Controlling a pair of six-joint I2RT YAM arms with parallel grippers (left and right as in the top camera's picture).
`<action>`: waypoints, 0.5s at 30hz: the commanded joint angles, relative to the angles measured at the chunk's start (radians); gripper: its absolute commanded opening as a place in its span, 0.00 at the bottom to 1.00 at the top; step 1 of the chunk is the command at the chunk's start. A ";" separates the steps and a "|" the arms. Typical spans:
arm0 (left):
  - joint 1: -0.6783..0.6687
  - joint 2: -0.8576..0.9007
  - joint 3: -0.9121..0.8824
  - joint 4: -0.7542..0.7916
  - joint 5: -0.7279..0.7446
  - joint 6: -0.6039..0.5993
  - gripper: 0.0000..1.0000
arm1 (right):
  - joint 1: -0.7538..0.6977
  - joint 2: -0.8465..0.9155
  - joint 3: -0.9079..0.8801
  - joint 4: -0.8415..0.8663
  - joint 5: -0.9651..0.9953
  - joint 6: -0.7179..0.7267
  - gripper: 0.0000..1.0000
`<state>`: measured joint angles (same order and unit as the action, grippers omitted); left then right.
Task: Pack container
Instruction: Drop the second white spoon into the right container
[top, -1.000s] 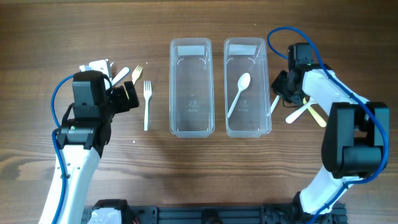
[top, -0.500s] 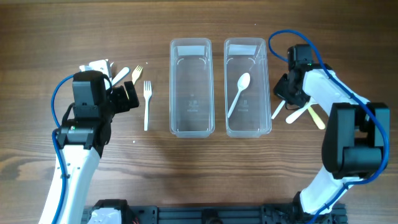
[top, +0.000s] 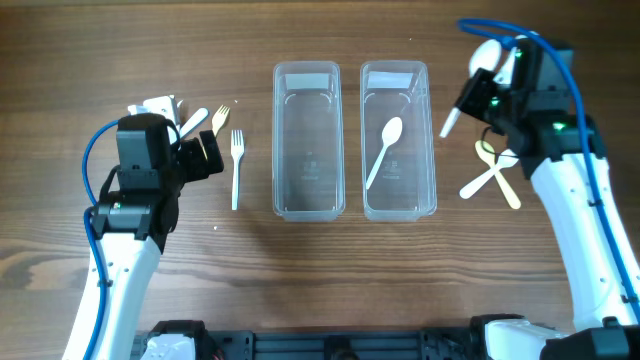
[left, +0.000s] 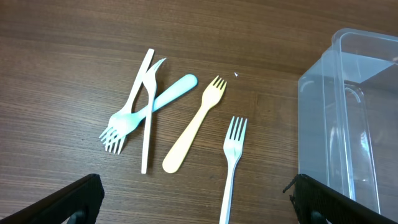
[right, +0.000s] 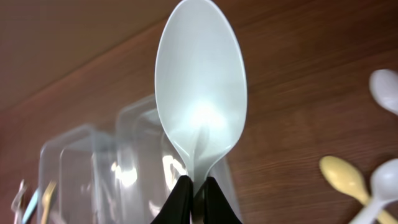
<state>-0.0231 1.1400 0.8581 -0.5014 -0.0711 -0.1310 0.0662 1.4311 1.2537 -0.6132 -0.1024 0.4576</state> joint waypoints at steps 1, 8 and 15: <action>0.010 0.003 0.022 0.002 -0.009 0.023 1.00 | 0.095 0.100 -0.026 -0.001 -0.031 -0.038 0.04; 0.010 0.003 0.022 0.002 -0.009 0.023 1.00 | 0.147 0.311 -0.035 0.021 -0.013 -0.065 0.08; 0.010 0.003 0.022 0.002 -0.009 0.023 1.00 | 0.146 0.212 0.012 0.018 -0.079 -0.144 0.40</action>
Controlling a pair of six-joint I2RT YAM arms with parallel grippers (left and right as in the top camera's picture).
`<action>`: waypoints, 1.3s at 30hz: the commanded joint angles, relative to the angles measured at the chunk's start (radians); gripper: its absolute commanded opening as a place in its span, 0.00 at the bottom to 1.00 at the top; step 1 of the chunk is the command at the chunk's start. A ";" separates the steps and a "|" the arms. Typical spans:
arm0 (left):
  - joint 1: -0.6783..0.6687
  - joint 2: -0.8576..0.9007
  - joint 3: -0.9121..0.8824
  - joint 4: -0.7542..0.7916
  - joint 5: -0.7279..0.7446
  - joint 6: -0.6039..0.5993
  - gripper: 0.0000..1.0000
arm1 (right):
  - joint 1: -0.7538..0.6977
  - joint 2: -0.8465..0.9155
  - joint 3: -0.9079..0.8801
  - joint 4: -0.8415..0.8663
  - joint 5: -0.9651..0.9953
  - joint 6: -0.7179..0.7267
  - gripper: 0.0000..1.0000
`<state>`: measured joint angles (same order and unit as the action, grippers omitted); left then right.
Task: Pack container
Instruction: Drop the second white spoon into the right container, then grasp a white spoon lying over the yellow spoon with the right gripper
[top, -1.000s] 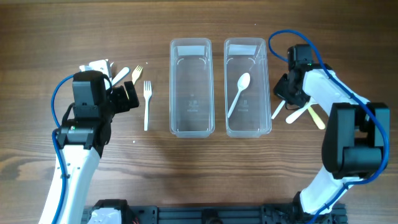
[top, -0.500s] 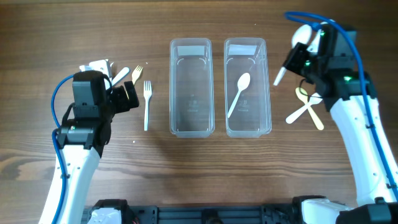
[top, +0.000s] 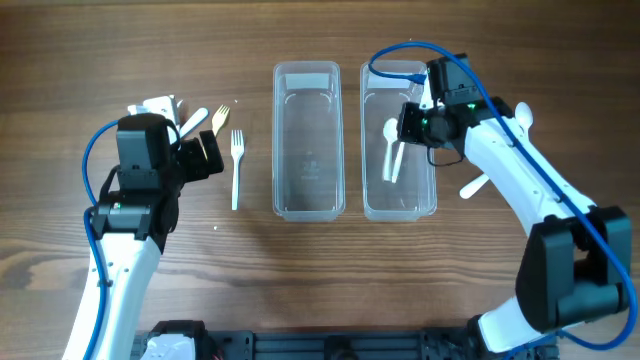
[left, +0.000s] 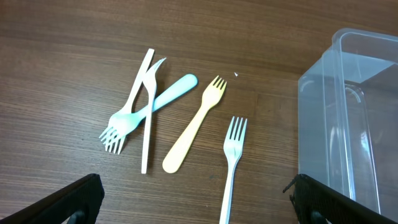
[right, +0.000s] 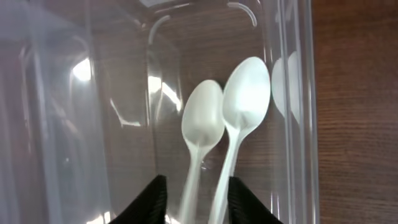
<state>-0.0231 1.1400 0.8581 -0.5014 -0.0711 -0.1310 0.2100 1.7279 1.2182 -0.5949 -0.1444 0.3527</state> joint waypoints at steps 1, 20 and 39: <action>0.010 0.003 0.022 0.002 -0.009 0.023 1.00 | -0.001 -0.129 0.060 -0.001 -0.036 -0.040 0.44; 0.010 0.003 0.022 0.002 -0.009 0.023 1.00 | -0.298 -0.069 -0.016 -0.171 0.188 -0.262 0.72; 0.010 0.003 0.022 0.002 -0.009 0.023 1.00 | -0.335 0.113 -0.026 -0.338 0.200 0.282 0.41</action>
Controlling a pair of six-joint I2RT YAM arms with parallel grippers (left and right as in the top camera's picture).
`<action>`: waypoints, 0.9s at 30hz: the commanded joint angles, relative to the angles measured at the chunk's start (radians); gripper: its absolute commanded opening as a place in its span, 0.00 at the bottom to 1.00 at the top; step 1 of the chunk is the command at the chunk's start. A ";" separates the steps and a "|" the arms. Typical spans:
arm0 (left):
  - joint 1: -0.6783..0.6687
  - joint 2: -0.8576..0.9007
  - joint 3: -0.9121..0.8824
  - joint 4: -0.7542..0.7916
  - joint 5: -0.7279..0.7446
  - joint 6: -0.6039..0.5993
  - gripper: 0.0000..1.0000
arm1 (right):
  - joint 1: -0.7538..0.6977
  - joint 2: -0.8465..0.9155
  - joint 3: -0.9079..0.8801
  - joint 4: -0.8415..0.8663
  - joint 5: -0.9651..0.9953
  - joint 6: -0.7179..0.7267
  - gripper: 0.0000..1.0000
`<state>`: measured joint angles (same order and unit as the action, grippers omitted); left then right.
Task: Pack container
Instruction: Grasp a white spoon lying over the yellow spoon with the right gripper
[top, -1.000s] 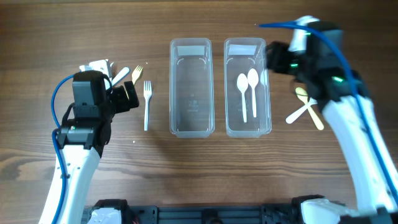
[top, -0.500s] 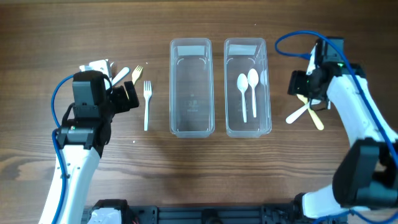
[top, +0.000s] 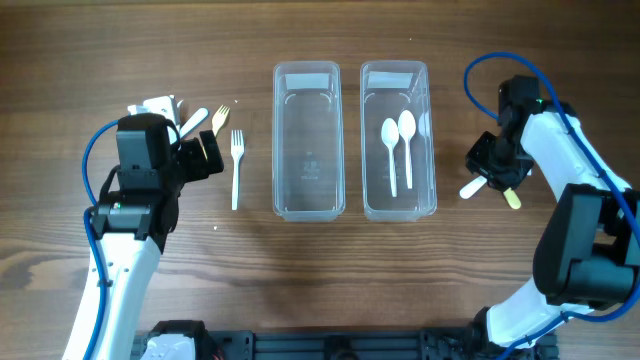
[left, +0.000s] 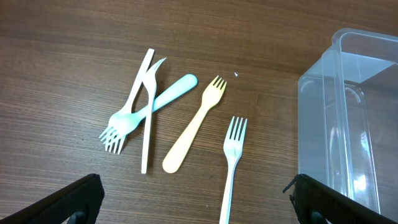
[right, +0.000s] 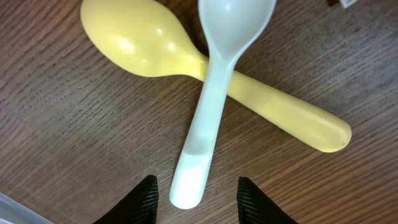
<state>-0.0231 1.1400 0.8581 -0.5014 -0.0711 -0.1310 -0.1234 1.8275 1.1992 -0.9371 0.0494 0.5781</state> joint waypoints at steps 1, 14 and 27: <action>0.010 0.003 0.022 0.002 -0.009 0.023 1.00 | -0.002 0.013 -0.019 0.014 0.006 0.060 0.41; 0.009 0.005 0.022 0.002 -0.009 0.023 1.00 | -0.002 0.015 -0.095 0.156 0.030 0.079 0.43; 0.008 0.005 0.022 0.002 -0.009 0.023 1.00 | -0.002 0.068 -0.095 0.171 0.067 0.079 0.36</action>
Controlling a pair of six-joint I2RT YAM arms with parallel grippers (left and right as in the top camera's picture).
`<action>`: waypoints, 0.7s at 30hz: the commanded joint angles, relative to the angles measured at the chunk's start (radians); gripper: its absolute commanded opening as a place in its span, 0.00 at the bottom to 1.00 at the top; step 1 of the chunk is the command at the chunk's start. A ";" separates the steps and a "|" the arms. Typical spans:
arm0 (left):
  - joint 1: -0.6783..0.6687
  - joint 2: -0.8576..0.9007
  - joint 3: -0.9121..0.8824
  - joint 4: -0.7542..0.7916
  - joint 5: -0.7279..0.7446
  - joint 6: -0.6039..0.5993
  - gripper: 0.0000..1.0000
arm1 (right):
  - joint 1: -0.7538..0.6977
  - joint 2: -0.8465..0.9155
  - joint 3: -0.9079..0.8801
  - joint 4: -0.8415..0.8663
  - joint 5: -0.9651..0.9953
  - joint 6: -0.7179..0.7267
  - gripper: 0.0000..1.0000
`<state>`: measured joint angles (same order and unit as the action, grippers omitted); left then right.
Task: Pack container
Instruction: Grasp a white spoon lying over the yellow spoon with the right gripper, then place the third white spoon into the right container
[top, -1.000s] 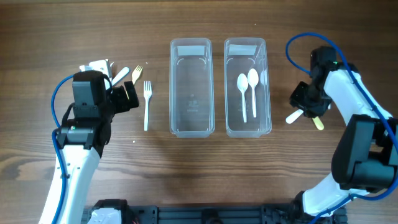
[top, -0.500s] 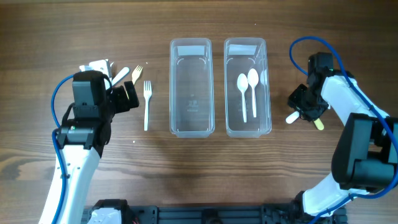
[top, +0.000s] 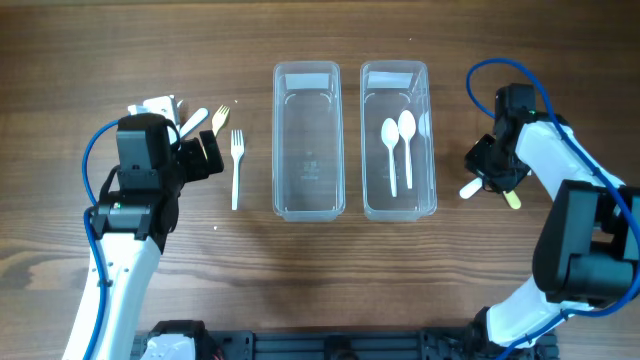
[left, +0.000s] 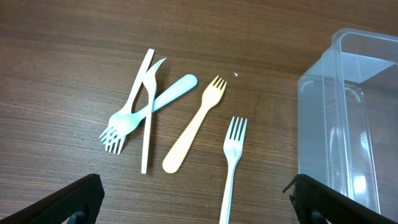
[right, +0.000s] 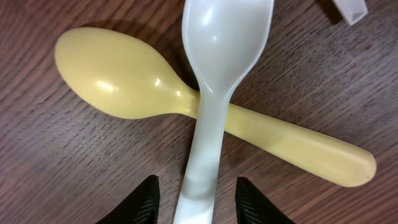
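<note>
Two clear containers stand side by side: the left one (top: 308, 140) holds nothing, the right one (top: 398, 140) holds two white spoons (top: 397, 150). My right gripper (right: 194, 200) is open, its fingers on either side of the handle of a white spoon (right: 214, 99) that lies crossed over a yellow spoon (right: 155, 93) on the table right of the containers. My left gripper (left: 193, 202) hangs open above the table, near a white fork (left: 231, 162), a yellow fork (left: 194, 124) and a pale blue fork (left: 146, 109) crossed with a white knife (left: 147, 112).
A white wrapper piece (top: 155, 105) lies at the far left beside the forks. The corner of a small white object (right: 348, 9) shows at the top right of the right wrist view. The table is brown wood.
My right gripper has come lower and closer over the white spoon's handle, still open. The left arm and the forks have not moved.
My right gripper held a white spoon up beside the right container, which had one spoon in it. Then it was open inside that container with two spoons lying there. Afterwards it stood open over the crossed white and yellow spoons, and now straddles the white one's handle.
</note>
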<state>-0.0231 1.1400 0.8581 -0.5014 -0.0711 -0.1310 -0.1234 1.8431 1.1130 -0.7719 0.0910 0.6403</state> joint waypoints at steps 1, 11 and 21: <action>0.008 0.005 0.022 0.002 -0.009 0.023 1.00 | -0.002 0.058 -0.009 0.007 0.025 0.018 0.34; 0.008 0.005 0.022 0.002 -0.009 0.023 1.00 | -0.002 0.018 0.008 -0.001 0.002 0.005 0.04; 0.008 0.005 0.022 0.002 -0.009 0.023 1.00 | 0.036 -0.433 0.069 0.016 -0.281 -0.173 0.04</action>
<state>-0.0231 1.1400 0.8581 -0.5014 -0.0711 -0.1310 -0.1207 1.5192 1.1580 -0.7574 -0.0498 0.5362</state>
